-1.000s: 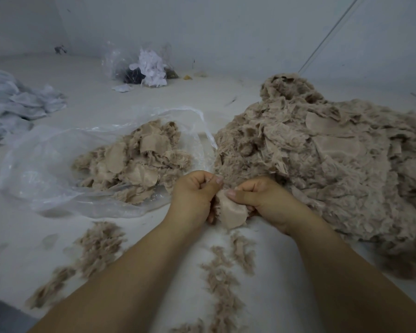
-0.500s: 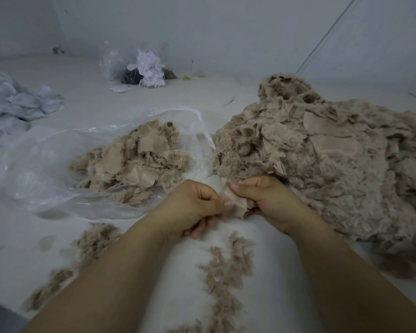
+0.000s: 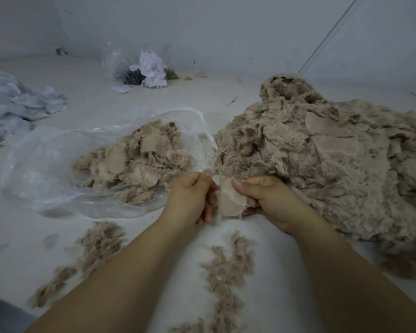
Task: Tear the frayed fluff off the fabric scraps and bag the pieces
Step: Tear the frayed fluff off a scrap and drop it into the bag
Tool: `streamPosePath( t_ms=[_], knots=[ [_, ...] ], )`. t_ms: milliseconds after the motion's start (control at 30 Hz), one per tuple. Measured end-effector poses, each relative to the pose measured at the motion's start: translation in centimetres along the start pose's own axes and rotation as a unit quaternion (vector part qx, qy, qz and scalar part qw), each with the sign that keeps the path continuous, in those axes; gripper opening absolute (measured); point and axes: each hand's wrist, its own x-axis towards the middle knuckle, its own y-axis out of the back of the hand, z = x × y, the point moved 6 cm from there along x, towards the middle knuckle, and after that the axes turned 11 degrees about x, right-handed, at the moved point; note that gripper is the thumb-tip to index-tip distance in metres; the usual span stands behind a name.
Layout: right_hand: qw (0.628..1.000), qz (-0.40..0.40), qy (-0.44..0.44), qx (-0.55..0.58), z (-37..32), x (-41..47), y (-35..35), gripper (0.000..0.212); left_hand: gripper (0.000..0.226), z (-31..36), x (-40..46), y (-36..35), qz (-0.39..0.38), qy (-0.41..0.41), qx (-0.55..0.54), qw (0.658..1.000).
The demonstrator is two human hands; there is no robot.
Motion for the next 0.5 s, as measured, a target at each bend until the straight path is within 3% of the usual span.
streamPosePath(
  t_ms=[67, 133, 267, 333, 400, 500],
  knots=[
    [1.000, 0.014, -0.003, 0.003, 0.0, 0.0, 0.1, 0.040, 0.040, 0.1, -0.4, -0.9, -0.066, -0.016, 0.084, 0.994],
    [1.000, 0.020, -0.007, 0.015, 0.1, 0.0, 0.3, 0.039, 0.036, 0.2, -0.7, -1.6, -0.104, -0.028, 0.093, 0.990],
    [0.999, -0.017, -0.008, -0.039, 0.1, 0.0, 0.0, 0.041, 0.050, 0.4, -0.7, -1.0, -0.087, -0.025, 0.063, 0.994],
    [0.997, -0.013, -0.008, -0.071, 0.2, 0.0, 0.0, 0.030, 0.051, 0.4, -0.8, -0.9, -0.089, -0.022, 0.045, 0.995],
    [0.998, -0.008, -0.008, -0.060, 0.2, 0.0, 0.0, 0.017, 0.047, 0.6, -0.4, -0.1, -0.032, -0.033, -0.018, 0.999],
    [1.000, 0.013, -0.010, -0.027, -0.1, -0.2, 0.2, 0.022, 0.025, 1.7, 1.0, 2.8, 0.100, -0.084, -0.195, 0.972]
  ],
)
